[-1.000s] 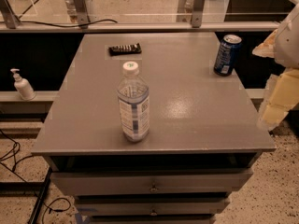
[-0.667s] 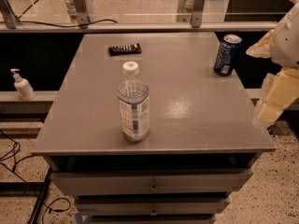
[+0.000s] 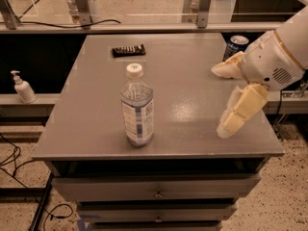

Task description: Move blue plastic bottle near rxbar chocolate

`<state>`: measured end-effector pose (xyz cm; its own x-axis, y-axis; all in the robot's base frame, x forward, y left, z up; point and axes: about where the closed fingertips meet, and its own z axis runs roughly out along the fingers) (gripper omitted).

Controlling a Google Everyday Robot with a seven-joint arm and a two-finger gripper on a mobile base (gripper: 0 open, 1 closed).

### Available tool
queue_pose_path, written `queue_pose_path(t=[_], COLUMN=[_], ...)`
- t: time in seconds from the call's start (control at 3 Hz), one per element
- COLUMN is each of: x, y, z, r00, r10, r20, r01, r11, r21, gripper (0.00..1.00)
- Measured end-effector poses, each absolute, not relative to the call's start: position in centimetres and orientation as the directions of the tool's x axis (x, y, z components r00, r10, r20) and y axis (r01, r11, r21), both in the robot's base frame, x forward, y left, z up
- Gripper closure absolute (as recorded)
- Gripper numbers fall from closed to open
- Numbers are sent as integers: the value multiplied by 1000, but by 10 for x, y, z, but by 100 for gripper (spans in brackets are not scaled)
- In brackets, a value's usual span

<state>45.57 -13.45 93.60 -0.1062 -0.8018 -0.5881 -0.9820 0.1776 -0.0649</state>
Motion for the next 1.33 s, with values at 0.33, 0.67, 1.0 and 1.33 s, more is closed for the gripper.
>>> queue_pose_path(t=[0.33, 0.67, 1.0, 1.33], x=[454, 457, 466, 467], y=[-77, -25, 14, 37], z=[931, 930, 932, 931], r00=[-21, 49, 88, 100], r10=[-679, -542, -407, -303], r20=[-734, -839, -909, -948], r01=[-996, -998, -996, -995], r11=[81, 4, -32, -56], r21=[-46, -61, -82, -87], gripper=[0, 0, 0, 0])
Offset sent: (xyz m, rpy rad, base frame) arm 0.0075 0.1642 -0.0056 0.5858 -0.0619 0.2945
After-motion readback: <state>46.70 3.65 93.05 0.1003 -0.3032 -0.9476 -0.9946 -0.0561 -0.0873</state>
